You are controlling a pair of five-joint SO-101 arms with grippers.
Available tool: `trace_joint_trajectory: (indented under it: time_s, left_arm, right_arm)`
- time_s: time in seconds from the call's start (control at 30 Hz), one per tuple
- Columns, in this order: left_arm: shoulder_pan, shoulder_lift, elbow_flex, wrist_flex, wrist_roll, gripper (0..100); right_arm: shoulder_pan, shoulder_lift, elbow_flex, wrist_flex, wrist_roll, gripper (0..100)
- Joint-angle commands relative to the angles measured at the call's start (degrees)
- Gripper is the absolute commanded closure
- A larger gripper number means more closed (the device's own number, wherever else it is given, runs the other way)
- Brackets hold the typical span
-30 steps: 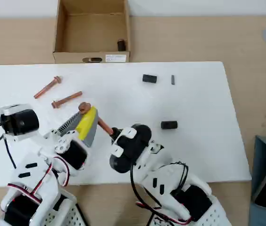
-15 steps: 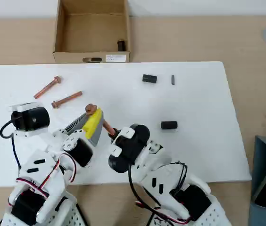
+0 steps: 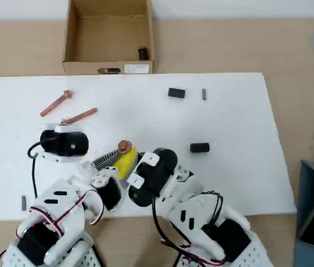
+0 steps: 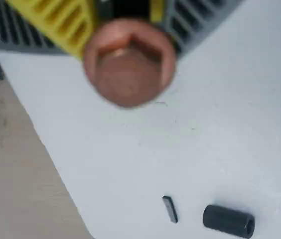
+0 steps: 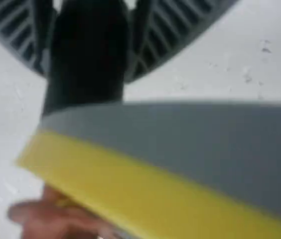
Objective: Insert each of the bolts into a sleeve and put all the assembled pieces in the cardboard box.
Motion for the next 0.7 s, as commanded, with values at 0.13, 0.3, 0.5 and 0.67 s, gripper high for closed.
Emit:
trace_joint_trajectory:
  time_s: [0.13,0.3,0.5,0.67]
  left_arm:
    - [1.49,-0.31,-0.26,0.26,-0.53,95]
    - [-2.29,-0.22,-0.44,0.18,-0.7,82]
    - [-4.13,-0.22,-0.88,0.18,-1.93,82]
    - [-5.89,-0.22,-0.88,0.18,-5.01,82]
  right_arm:
    - [-0.66,-6.55,-2.77,-1.58,0.7,98.9]
    - [-0.66,-6.55,-2.51,-1.58,0.7,98.9]
    - [-0.66,-6.55,-2.42,-1.58,0.7,98.9]
    - [-0.66,-6.55,-2.42,-1.49,0.7,98.9]
